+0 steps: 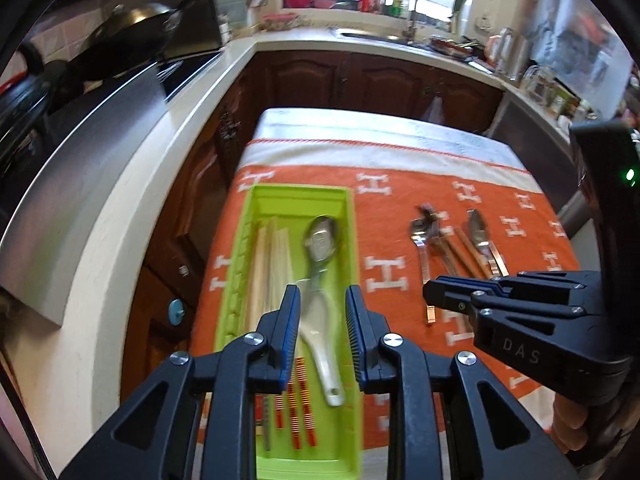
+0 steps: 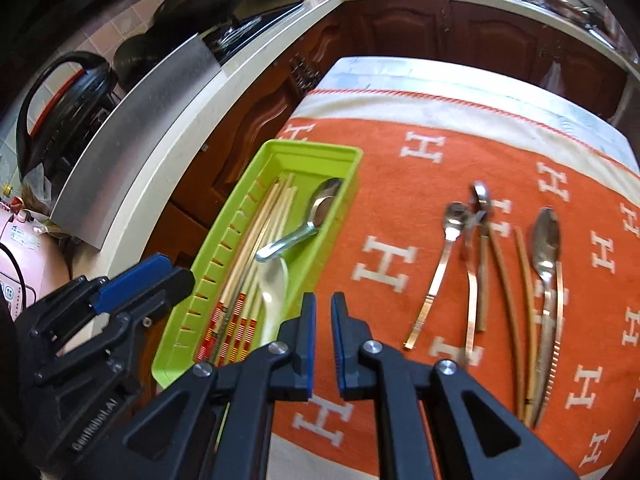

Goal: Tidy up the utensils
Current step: 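Grasp a silver spoon with the left gripper while the right grasps a fork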

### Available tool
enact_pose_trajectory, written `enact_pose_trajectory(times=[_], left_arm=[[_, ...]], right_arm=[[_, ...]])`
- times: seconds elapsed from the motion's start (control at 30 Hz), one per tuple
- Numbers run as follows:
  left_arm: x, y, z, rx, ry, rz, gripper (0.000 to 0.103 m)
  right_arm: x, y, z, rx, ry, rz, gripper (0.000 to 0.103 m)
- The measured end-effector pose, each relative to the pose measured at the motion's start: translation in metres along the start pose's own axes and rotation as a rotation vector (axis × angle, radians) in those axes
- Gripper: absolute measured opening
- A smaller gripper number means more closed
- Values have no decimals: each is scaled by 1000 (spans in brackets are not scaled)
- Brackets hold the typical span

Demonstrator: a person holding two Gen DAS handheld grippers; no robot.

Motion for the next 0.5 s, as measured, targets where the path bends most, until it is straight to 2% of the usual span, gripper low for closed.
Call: enact_pose_trajectory(times=[0.23, 0.3, 0.5], left_arm=[[5, 49, 4, -93, -3, 64, 26], [6, 67, 13, -125, -30, 82, 26], [8, 103, 45, -155, -89, 127, 26]], right_arm=[[-23, 52, -25, -22, 68, 77, 9], [-30, 68, -28, -33, 81, 104, 9], [-60, 133, -30, -35, 99, 226, 9]])
Point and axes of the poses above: each gripper's, at about its wrist camera, not at the fingertips, and z roughly the way its jaws point, y to its right, x to its top, the point moved 5 cm from there along z, roughly the way its jaws point, and after that the axes turned 12 degrees about -y, right-handed, at the moved point
